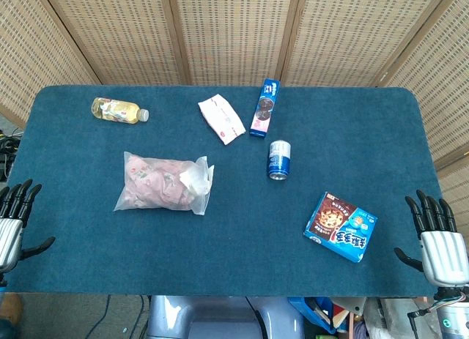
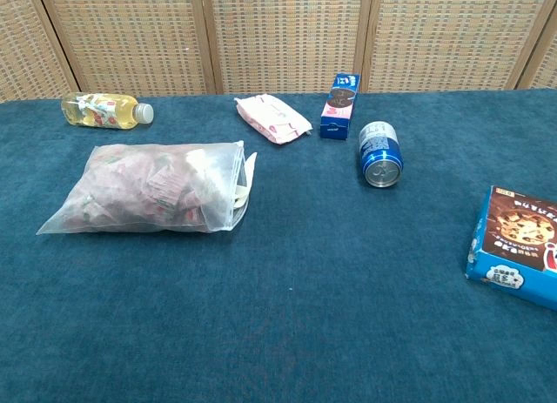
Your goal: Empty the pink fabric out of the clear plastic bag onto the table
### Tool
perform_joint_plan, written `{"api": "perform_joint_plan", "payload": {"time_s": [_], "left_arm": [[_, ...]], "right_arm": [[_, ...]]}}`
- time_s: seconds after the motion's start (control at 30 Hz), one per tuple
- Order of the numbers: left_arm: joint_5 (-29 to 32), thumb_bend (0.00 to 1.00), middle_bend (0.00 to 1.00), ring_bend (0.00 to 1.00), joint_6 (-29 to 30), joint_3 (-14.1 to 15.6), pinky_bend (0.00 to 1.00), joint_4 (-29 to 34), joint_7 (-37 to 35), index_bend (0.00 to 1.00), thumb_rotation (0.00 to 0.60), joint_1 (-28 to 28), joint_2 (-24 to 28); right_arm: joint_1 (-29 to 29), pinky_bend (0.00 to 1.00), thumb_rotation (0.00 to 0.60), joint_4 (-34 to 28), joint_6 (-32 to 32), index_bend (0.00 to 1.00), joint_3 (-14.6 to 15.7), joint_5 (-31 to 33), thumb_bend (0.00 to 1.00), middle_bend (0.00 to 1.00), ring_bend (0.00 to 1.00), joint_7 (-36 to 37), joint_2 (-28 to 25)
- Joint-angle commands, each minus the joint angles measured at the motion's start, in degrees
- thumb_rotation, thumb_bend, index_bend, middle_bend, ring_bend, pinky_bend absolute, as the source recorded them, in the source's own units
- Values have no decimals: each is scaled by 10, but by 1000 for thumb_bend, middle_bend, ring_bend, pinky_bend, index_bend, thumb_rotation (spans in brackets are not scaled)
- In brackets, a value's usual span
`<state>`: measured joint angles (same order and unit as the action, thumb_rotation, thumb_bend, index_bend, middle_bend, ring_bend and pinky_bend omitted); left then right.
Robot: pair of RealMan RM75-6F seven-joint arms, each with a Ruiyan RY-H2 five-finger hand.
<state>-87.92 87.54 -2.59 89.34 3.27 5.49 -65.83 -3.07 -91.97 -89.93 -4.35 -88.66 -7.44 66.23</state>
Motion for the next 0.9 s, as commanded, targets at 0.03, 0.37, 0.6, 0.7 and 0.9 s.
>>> {"api": "perform_joint_plan", "payload": {"time_s": [0.03,0.37,0.6,0.7,0.9], "left_arm": [[0,162,0,0,-1,1,0,0,2,0,600,0,0],[4,162,0,0,-28,2,0,-6,2,0,600,12,-6],[-3,162,0,0,-128,-19,0,-45,-49,0,600,92,-24],[-13,162,0,0,-185,-27,0,-70,-86,0,600,141,-39],[-1,153,0,0,-290,-42,0,-114,-109,0,600,221,-79]], "right_arm": [[0,0,600,0,2,0,0,2,0,0,0,1,-1],[-3,0,600,-1,6,0,-2,4,0,0,0,4,-3],[-4,0,600,-5,11,0,-6,15,0,0,0,-10,-3],[-6,0,600,-4,13,0,-9,19,0,0,0,-18,0],[-9,0,600,-2,17,0,-15,29,0,0,0,-29,4]]}}
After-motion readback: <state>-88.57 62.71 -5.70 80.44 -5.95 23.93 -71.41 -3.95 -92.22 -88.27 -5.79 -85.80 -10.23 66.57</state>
